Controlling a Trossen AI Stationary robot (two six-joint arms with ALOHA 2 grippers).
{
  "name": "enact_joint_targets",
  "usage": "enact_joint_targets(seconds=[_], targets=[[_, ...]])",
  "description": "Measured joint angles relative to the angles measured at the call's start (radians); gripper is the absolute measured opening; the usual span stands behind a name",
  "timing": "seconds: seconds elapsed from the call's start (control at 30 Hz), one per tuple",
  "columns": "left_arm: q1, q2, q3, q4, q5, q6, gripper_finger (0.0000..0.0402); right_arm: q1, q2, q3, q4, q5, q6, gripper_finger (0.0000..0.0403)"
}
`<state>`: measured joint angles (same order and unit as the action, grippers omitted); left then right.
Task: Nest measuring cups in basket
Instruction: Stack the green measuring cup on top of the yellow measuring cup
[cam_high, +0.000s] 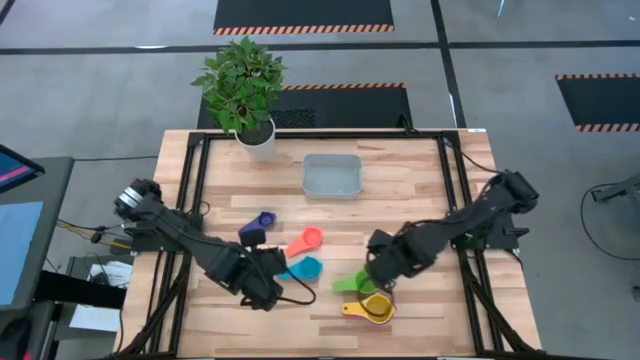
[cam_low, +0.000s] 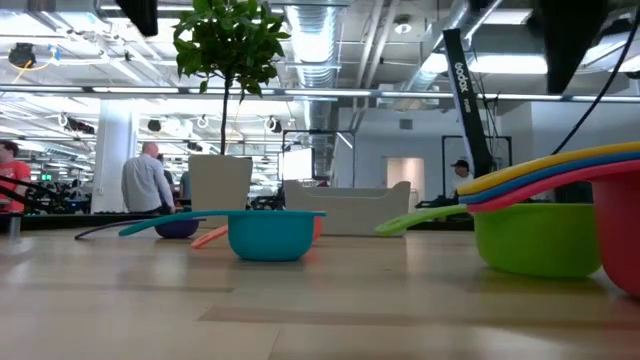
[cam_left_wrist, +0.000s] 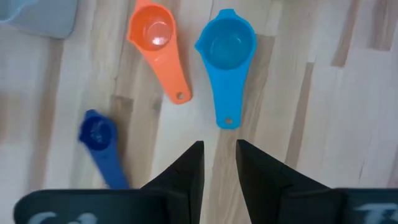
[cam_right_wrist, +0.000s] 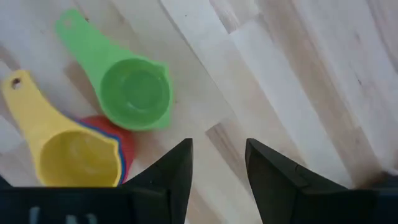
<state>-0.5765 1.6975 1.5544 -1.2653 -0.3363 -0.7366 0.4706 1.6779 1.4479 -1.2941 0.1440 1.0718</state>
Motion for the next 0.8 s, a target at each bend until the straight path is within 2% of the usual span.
enact_joint_targets(seconds=[0.13, 0.27, 0.57, 0.8], targets=[[-0.006, -0.066, -0.125, 0.113, -0.023, -0.029, 0.0082, -0.054, 0.061, 0.000, 0.077, -0.061, -0.048, 0.0168], [0.003, -0.104, -0.186, 0.166, -0.050, -0.031, 0.0082, -0.075, 0.100, 0.000, 0.154, -0.089, -0.088, 0.0173], [0.011, -0.105, -0.199, 0.177, -0.042, -0.028, 0.0082, -0.071, 0.209, 0.000, 0.184, -0.126, -0.139, 0.0222], [0.011, -0.105, -0.199, 0.184, -0.038, -0.028, 0.0082, -0.073, 0.275, 0.000, 0.218, -0.122, -0.152, 0.0219]])
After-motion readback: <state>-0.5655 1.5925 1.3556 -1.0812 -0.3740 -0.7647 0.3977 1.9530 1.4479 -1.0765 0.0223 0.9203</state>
